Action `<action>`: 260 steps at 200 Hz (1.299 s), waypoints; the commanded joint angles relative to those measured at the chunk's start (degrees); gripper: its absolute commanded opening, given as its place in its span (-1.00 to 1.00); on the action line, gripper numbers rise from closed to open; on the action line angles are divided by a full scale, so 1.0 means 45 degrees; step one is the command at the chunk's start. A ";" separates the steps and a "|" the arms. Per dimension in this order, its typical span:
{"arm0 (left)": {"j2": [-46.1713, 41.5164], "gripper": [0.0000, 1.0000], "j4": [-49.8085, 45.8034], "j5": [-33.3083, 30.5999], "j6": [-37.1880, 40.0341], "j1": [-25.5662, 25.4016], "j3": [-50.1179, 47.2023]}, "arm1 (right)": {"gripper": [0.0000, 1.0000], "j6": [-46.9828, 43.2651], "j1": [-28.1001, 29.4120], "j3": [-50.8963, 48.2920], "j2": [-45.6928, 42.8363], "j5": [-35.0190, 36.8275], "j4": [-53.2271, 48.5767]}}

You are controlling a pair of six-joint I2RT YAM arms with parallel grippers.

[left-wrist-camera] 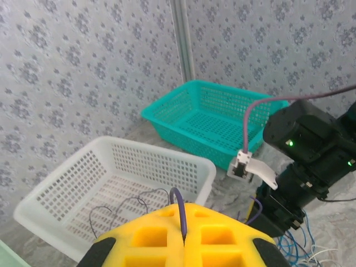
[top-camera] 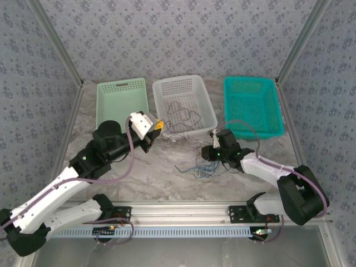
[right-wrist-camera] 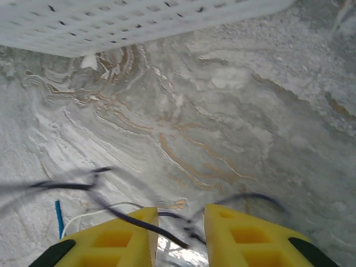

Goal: Untangle the cables

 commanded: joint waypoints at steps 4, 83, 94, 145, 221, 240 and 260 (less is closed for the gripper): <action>-0.0256 -0.88 0.0301 -0.0003 0.0342 0.0049 0.0630 | -0.38 0.0211 -0.0085 -0.0197 -0.0182 0.0254 -0.0193; 0.0153 -0.86 0.0376 -0.0229 0.0878 0.0133 0.1824 | -0.74 0.0413 -0.0134 -0.0673 0.0151 0.0362 -0.0106; 0.0364 -0.87 0.0144 -0.0267 0.1067 0.0216 0.2382 | -0.75 0.0514 -0.0124 -0.0753 0.0211 0.0355 -0.0037; 0.1726 -0.87 -0.0052 -0.1146 0.1605 0.0778 0.4179 | -0.84 0.0697 -0.0047 -0.1068 0.0309 0.0370 0.0318; 0.4145 -0.87 0.0086 0.0345 0.1162 0.2057 0.5703 | -0.91 0.0770 0.0032 -0.1261 0.0104 0.0352 0.0498; 0.4644 -0.87 0.0388 0.0863 0.0763 0.2537 0.5670 | -0.90 0.0749 0.0090 -0.1237 -0.0013 0.0350 0.0414; 0.5277 -0.87 0.0787 0.1358 0.0156 0.3054 0.5601 | -0.90 0.0740 0.0142 -0.1194 -0.0138 0.0351 0.0364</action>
